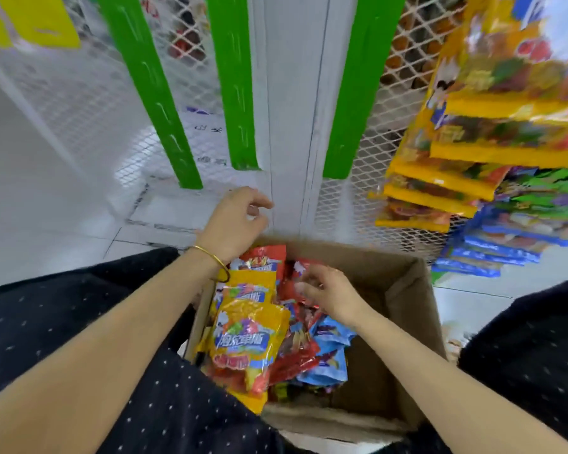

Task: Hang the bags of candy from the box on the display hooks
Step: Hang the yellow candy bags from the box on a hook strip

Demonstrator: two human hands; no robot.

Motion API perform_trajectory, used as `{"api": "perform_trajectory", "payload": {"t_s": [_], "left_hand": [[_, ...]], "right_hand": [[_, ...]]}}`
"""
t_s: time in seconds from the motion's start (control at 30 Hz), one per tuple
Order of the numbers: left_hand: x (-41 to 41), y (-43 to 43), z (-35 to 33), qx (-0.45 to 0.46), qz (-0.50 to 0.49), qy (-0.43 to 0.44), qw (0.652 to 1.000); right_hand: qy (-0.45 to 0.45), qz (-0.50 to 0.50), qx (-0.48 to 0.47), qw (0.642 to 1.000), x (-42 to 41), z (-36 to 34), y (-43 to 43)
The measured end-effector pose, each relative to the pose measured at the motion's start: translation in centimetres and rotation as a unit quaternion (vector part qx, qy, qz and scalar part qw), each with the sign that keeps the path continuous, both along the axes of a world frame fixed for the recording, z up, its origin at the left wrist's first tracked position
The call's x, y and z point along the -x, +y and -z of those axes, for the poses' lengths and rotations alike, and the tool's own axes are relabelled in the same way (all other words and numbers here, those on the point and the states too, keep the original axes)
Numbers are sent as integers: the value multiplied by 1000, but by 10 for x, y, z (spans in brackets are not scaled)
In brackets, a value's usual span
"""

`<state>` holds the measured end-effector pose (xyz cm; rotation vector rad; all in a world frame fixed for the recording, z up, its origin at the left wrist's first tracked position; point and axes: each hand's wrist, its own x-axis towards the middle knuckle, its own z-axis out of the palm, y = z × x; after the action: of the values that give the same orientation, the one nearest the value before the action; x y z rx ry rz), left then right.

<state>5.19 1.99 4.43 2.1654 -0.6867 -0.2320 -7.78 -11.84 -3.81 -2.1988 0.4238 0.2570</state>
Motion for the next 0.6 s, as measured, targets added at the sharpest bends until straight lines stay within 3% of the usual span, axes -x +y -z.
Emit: {"api": "perform_trajectory", "payload": {"t_s": [0.1, 0.23, 0.33, 0.4, 0.43, 0.53, 0.6], "left_hand": [[-6, 7, 5, -18, 0, 2, 1000], [-9, 9, 2, -21, -18, 18, 999], [-8, 6, 0, -46, 4, 49, 998], [-6, 5, -1, -133, 67, 71, 986], [-4, 5, -2, -180, 104, 85, 974], [5, 0, -11, -203, 166, 151, 953], [12, -5, -21, -181, 176, 122, 960]], "right_hand": [[72, -19, -32, 997, -10, 14, 26], [82, -80, -35, 993, -15, 20, 43], [71, -30, -236, 969, -12, 11, 37], [71, -6, -368, 927, -7, -2, 26], [66, -1, -389, 919, -5, -10, 19], [14, 18, -371, 928, 0, -40, -6], [-25, 40, -355, 934, 6, -58, -26]]}}
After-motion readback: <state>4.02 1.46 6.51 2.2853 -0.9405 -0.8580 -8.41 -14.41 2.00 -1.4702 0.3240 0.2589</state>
